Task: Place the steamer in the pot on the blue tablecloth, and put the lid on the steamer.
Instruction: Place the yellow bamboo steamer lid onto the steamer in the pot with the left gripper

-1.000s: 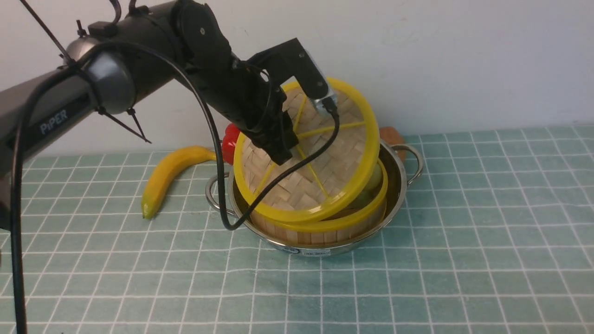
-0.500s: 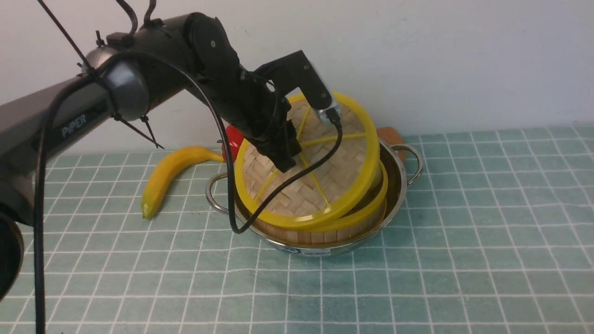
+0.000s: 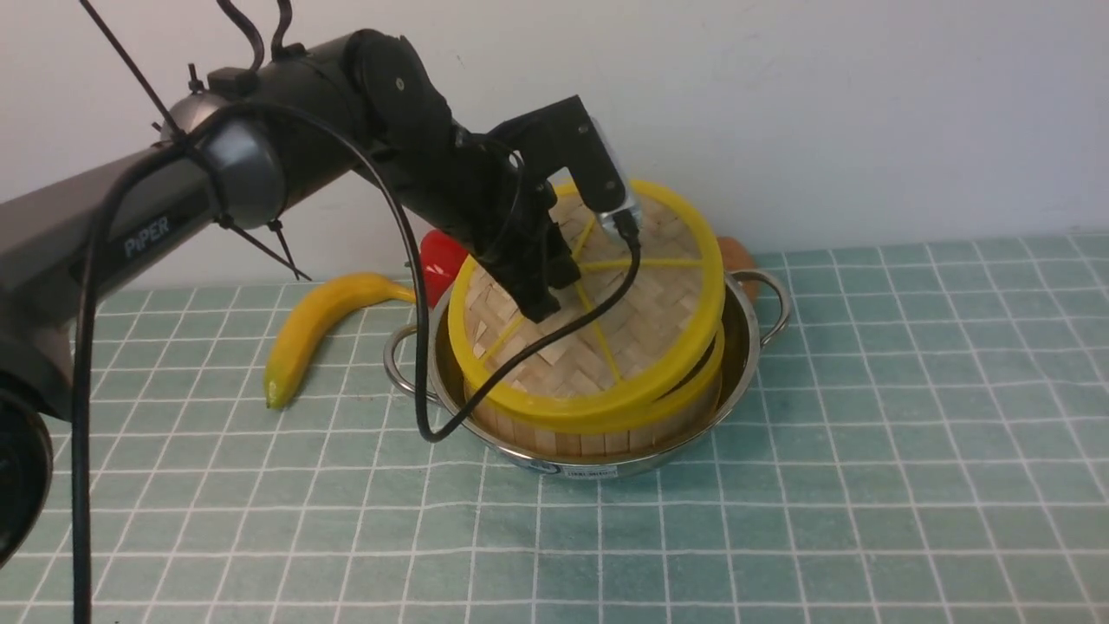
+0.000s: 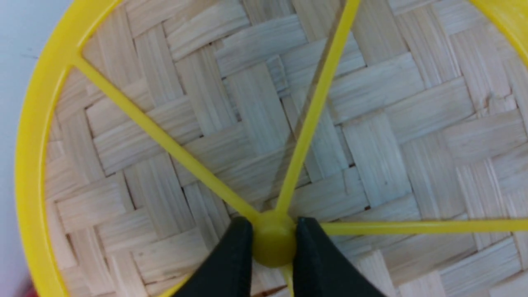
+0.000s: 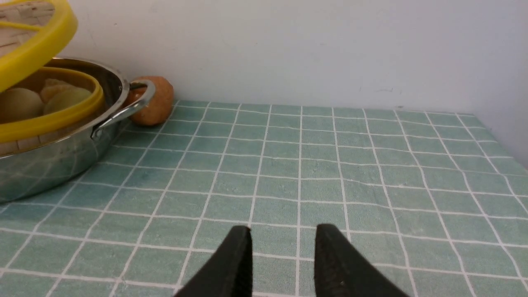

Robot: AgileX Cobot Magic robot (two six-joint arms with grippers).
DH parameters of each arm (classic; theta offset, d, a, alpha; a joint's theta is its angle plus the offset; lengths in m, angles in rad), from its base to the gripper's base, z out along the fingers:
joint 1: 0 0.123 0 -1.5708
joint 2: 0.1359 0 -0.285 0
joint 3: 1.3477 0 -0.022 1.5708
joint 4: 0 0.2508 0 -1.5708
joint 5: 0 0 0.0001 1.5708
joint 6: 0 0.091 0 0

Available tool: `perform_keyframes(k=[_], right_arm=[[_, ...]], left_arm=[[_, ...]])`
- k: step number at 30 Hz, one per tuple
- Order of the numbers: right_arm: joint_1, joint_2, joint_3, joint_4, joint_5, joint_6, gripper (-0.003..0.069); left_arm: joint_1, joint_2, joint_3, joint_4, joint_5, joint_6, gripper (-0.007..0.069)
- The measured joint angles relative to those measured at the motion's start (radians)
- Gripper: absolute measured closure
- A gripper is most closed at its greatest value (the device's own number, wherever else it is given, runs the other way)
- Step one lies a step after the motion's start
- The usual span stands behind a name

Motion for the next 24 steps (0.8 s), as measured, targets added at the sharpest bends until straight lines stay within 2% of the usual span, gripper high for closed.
perform_keyframes(k=[24], right_arm=[[0.000,0.000,0.000,0.000,0.000,0.000,0.0419]], left_arm=[[0.000,0.080,0.000,-0.065,-0.082,0.091,0.0508]])
